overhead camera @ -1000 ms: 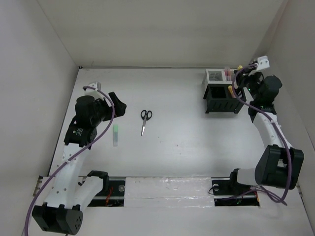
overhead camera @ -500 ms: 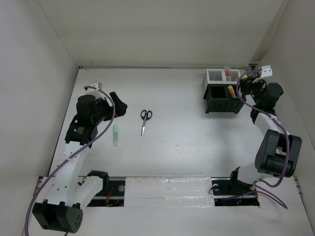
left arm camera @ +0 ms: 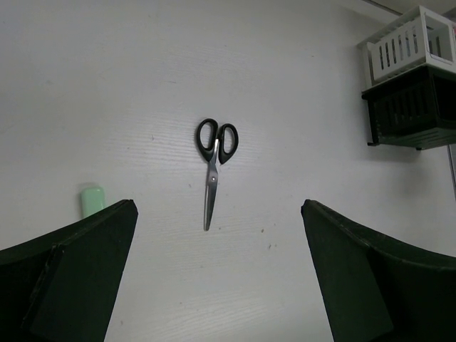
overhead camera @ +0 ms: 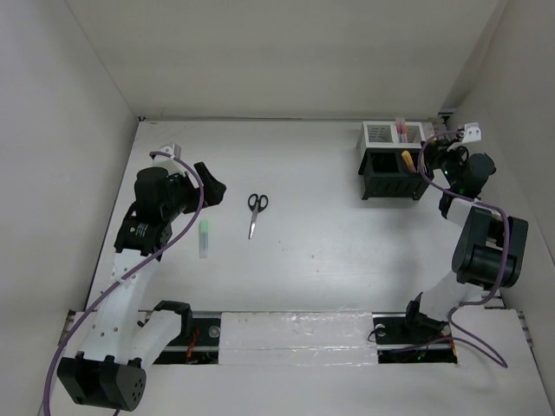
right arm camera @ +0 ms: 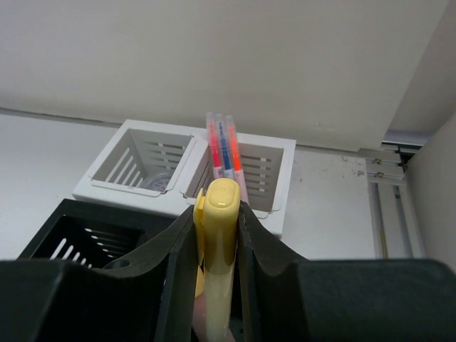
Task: Sort the stationery into containers
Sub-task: Place the pen in the storage box, then pick up the pen from the center of the board, then place the pen in the storage box.
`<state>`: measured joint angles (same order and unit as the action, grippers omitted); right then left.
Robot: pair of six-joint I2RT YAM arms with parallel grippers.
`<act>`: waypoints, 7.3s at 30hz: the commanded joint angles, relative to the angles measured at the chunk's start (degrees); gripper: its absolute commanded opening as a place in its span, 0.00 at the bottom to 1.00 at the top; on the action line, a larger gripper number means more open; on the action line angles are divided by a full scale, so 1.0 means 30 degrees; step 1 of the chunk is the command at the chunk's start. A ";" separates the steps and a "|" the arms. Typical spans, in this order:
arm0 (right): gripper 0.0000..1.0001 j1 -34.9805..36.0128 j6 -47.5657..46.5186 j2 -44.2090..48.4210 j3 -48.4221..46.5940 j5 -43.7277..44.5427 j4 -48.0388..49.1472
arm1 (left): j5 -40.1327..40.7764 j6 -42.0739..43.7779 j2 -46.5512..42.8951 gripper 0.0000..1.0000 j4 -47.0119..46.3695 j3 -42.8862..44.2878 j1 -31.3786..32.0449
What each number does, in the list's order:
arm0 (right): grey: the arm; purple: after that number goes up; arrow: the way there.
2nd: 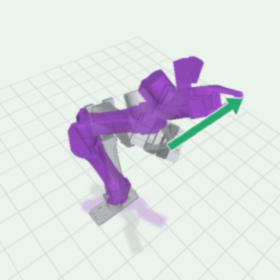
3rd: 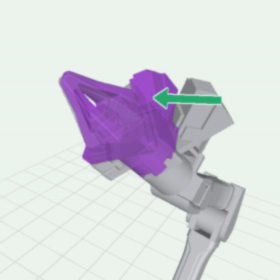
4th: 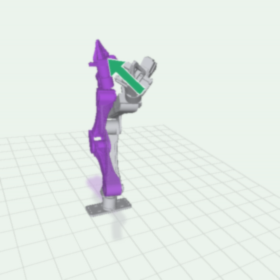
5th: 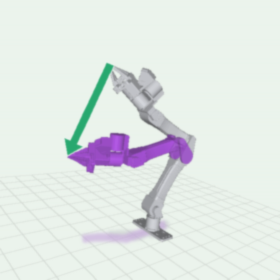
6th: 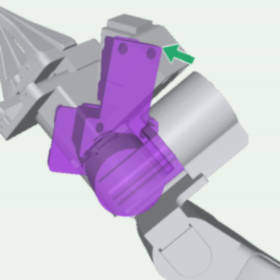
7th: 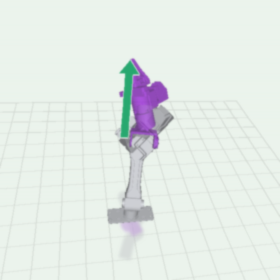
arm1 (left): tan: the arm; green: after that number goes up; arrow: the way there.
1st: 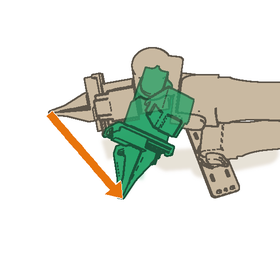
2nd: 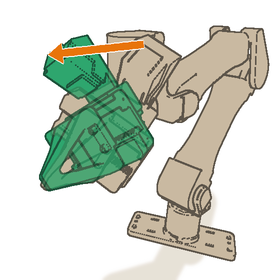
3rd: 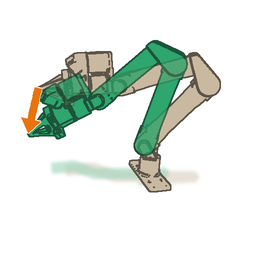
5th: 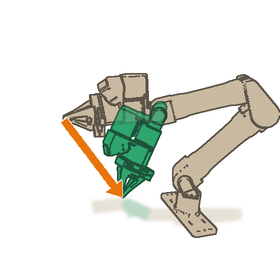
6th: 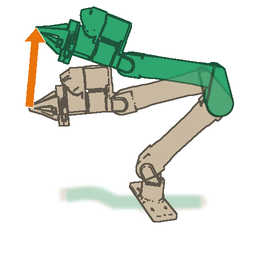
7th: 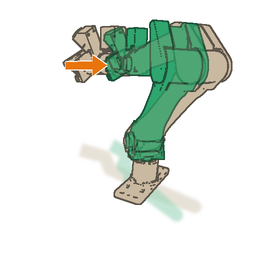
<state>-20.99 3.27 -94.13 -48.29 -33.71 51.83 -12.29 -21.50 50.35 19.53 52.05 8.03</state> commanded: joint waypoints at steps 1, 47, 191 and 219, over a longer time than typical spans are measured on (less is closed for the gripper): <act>0.00 -0.0033 0.0696 -0.0087 0.0043 -0.0920 0.3344 | -0.0619 0.0105 -0.0288 1.00 -0.0562 -0.0095 0.0018; 0.54 -0.0385 0.1635 -0.2113 -0.0309 -0.1799 0.6863 | -0.1878 0.0281 0.0266 1.00 -0.0740 -0.0271 0.0018; 0.41 2.5045 0.6030 0.1874 -0.5787 1.0506 -0.4885 | -0.0121 0.2009 -0.1724 0.00 -0.1617 0.0286 0.8367; 0.00 1.2868 -0.0410 0.5829 0.1121 0.8283 0.3514 | 0.6937 0.0486 -0.2019 1.00 0.0021 -0.0066 0.8367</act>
<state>23.94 8.47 -77.97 -49.84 -5.10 49.08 2.50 -18.20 42.96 18.79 52.21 32.95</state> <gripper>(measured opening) 0.314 0.997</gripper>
